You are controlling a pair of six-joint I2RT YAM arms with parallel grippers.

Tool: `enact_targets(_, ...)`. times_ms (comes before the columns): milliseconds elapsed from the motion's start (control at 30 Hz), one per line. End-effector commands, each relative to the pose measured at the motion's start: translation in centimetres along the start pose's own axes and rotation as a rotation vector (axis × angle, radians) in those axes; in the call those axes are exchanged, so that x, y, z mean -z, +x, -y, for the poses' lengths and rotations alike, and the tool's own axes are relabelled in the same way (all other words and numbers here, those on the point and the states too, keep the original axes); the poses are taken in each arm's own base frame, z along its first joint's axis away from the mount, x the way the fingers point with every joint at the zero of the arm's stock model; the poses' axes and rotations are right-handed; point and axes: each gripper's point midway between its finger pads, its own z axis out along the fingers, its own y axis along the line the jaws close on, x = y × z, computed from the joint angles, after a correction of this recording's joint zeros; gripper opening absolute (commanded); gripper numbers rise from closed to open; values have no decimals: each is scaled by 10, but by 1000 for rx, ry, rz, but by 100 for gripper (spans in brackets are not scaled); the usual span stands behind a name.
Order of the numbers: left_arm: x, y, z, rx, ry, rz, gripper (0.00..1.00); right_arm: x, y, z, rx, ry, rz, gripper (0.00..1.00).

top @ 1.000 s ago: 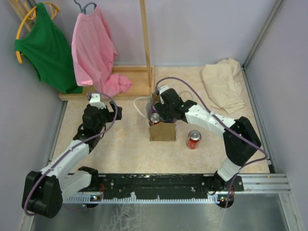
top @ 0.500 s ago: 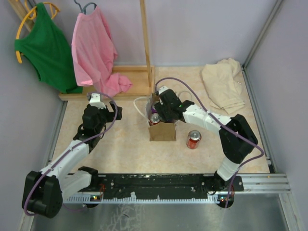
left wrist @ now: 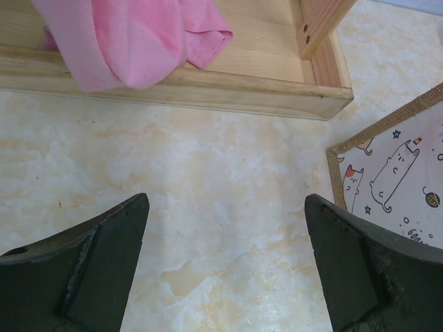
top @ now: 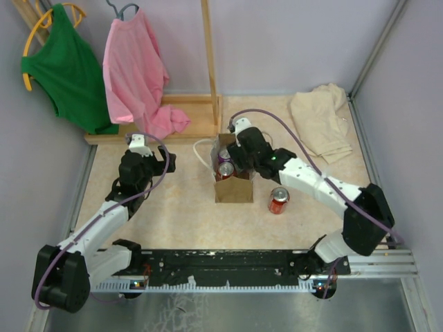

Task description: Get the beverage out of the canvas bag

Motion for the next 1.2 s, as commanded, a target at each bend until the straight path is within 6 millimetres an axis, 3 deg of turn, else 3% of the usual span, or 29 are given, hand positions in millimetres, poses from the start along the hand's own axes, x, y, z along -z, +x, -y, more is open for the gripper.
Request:
enact_targets(0,0,-13,10,9,37,36,100,56,-90,24,-74,60,317,0)
enact_targets(167,0,-14,11,13,44,38,100,97,-126,42,-117,101,447,0)
enact_targets(433,0,-14,12,13,47,37,100,175,-165,91,-195,250,677,0)
enact_targets(600,0,-13,12,13,45,37,100,230,-173,124,-262,347,810,0)
enact_targets(700,-2,-12,12,16,47,33,100,251,-166,147,-297,454,825,0)
enact_targets(800,-3,-11,14,17,55,29,100,260,-152,167,-313,584,790,0)
enact_targets(933,-3,-9,16,21,66,23,100,256,-130,190,-324,725,698,0)
enact_targets(1033,-4,-9,17,21,74,19,100,239,-110,209,-372,742,617,0)
enact_targets(1167,-4,-8,18,22,77,15,100,196,-74,223,-450,677,495,0)
